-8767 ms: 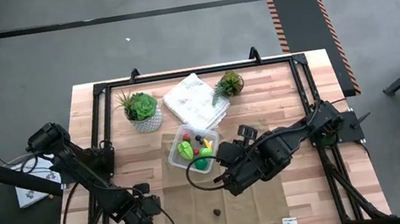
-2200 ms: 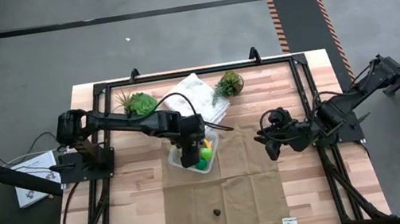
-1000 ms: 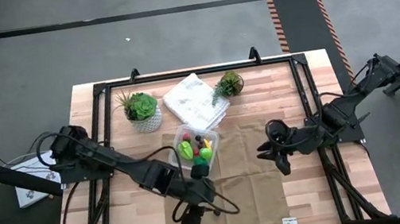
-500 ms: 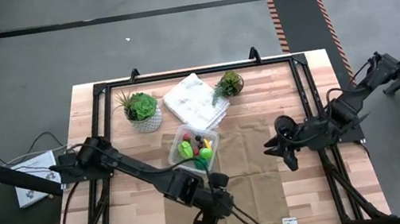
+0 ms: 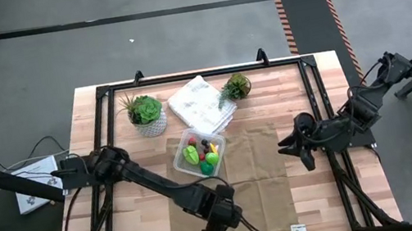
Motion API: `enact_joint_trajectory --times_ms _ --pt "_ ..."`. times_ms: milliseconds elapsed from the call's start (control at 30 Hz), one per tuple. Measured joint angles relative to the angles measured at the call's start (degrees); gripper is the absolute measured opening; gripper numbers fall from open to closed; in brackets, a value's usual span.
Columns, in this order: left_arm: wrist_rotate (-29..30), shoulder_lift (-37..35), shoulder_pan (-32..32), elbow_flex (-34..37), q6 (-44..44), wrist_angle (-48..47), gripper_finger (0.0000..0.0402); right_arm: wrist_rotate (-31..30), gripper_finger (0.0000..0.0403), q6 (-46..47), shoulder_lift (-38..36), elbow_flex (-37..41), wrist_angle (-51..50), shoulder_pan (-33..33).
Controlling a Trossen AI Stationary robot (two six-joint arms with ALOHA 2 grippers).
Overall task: Pick and placing Produce into tupperware
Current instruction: Put the blackberry into transparent bin
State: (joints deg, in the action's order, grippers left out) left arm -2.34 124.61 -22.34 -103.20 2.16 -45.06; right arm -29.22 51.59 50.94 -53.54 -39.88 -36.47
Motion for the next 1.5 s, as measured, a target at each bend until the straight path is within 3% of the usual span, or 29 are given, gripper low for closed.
enact_joint_trajectory --times_ms 800,1500 --pt "3.0 6.5 -0.6 -0.1 3.7 -1.2 0.0172 -3.2 0.0119 2.4 0.1 0.0 0.5 -3.5" --pt "3.0 6.7 -0.5 0.0 7.1 0.7 0.0172 -3.9 0.0119 2.2 0.1 0.0 0.2 -3.4"
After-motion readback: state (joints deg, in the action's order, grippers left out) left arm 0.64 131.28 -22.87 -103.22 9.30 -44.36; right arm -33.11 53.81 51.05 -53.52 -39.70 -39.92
